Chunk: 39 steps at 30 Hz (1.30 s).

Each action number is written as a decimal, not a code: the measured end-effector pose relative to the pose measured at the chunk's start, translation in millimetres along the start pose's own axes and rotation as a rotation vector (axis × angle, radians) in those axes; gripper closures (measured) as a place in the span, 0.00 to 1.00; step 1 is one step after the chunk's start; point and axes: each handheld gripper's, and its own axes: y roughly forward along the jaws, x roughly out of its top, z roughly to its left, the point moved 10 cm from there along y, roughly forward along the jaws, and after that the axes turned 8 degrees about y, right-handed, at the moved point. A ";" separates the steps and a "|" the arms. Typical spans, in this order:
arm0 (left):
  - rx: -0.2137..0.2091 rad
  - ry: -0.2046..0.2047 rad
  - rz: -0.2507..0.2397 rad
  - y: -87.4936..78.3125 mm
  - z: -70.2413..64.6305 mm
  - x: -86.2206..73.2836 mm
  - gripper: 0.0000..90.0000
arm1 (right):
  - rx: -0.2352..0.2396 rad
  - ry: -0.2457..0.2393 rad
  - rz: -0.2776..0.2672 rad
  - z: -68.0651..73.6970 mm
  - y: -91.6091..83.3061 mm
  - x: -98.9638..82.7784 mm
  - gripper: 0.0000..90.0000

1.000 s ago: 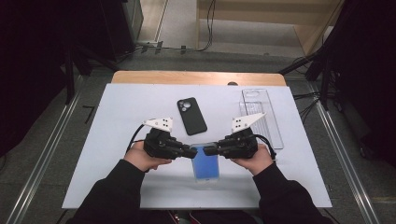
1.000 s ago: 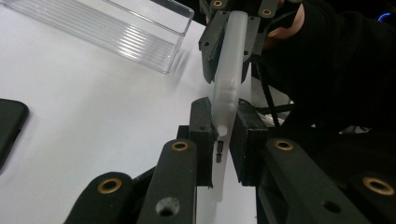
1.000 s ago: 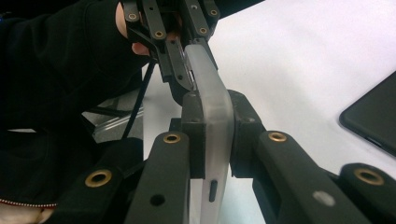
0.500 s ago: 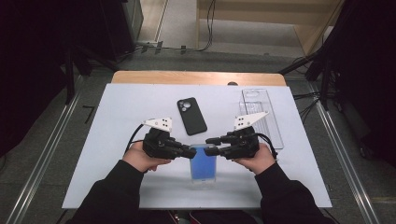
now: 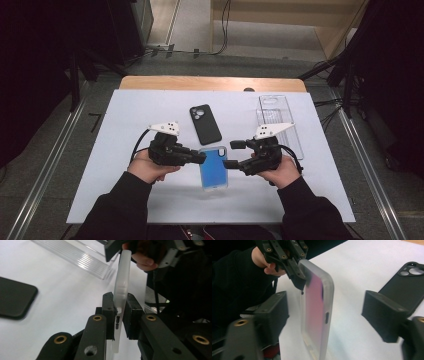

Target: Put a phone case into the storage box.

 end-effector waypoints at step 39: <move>0.320 -0.216 -0.076 -5.3 19.1 12.8 0.91 | -0.405 0.097 -0.121 -10.3 28.6 -1.1 0.00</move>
